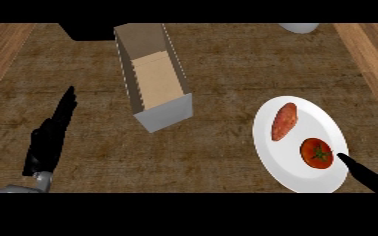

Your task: Pick the tomato from the plate and place it in the cardboard box

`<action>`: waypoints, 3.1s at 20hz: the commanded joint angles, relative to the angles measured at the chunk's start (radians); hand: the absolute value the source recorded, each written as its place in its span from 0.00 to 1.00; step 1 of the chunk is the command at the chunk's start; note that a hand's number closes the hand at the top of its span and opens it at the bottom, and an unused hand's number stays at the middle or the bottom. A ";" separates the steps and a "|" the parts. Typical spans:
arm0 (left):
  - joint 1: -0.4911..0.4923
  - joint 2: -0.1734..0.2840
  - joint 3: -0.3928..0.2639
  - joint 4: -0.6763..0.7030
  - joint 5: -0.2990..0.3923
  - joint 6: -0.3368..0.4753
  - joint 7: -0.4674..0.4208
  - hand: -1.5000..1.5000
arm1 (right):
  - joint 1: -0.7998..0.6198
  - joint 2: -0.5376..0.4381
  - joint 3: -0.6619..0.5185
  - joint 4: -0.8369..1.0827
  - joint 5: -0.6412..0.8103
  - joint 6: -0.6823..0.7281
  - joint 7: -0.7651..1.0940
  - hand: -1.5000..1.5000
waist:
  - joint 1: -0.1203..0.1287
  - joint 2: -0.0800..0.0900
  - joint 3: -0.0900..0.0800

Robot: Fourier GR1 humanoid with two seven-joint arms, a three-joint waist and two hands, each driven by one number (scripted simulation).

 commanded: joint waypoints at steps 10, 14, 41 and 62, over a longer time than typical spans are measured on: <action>-0.007 -0.018 -0.010 -0.036 -0.017 -0.006 0.025 0.50 | 0.190 -0.229 0.220 -0.353 0.303 0.422 0.765 0.00 | 0.035 0.006 -0.001; 0.030 -0.038 -0.002 0.016 -0.034 -0.027 -0.046 0.50 | 0.086 -0.183 0.295 -0.404 0.411 0.513 0.991 0.00 | 0.030 0.004 0.002; -0.047 -0.181 0.180 0.035 -0.191 -0.163 0.037 0.50 | -0.142 0.129 0.287 -0.087 0.666 0.594 1.003 0.00 | 0.019 0.003 0.004; 0.063 -0.281 0.246 -0.041 -0.309 -0.258 0.009 0.50 | -0.098 0.191 0.174 0.037 0.695 0.575 0.826 0.00 | 0.019 0.002 0.004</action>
